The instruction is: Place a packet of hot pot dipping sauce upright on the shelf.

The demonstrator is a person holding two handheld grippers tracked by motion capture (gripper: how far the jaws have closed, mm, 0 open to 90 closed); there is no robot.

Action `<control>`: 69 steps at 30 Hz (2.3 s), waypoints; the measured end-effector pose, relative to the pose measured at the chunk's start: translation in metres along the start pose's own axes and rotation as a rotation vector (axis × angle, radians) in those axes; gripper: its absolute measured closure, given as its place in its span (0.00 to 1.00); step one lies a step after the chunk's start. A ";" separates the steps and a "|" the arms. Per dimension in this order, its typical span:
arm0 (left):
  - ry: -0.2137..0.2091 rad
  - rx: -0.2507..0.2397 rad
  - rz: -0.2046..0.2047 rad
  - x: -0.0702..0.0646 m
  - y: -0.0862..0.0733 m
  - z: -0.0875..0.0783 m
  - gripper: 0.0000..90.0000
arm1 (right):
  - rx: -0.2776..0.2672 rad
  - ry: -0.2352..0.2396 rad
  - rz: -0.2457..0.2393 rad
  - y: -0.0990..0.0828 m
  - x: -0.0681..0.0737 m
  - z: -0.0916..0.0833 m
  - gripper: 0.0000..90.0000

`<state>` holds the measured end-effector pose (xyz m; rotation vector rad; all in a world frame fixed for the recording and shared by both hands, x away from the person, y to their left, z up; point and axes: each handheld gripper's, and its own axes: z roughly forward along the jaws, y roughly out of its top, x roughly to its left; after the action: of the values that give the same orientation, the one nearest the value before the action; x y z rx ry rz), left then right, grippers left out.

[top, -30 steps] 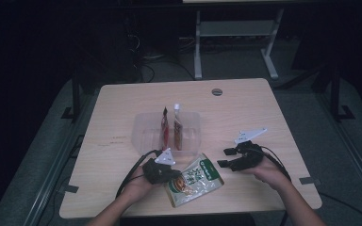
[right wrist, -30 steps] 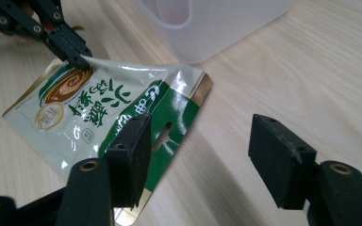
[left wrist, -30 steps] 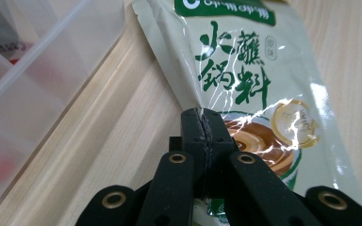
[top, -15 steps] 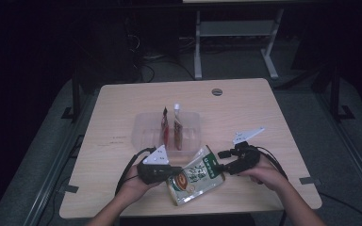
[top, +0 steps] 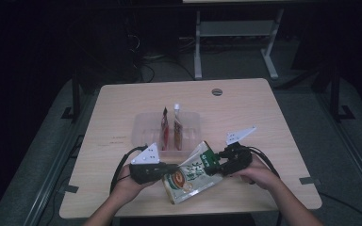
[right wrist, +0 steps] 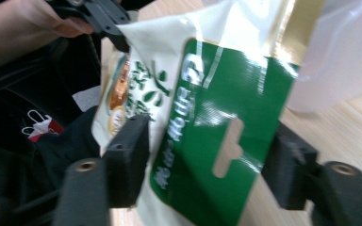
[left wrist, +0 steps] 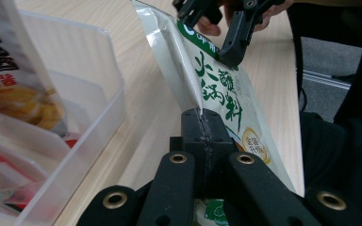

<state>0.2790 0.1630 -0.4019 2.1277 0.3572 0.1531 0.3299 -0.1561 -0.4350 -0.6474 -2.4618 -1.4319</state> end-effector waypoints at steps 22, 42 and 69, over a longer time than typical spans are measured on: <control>0.025 -0.072 -0.061 0.017 -0.008 -0.018 1.00 | -0.117 0.058 -0.092 0.016 0.020 -0.007 1.00; 0.076 -0.091 -0.095 0.014 -0.006 -0.020 0.46 | -0.246 0.111 -0.172 0.034 0.039 -0.023 1.00; 0.075 0.018 -0.139 0.024 -0.021 -0.022 0.20 | -0.431 -0.033 -0.209 0.084 0.029 -0.055 1.00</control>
<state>0.2928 0.1990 -0.4076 2.1105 0.5509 0.1491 0.3426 -0.1604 -0.3312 -0.5002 -2.3128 -2.0786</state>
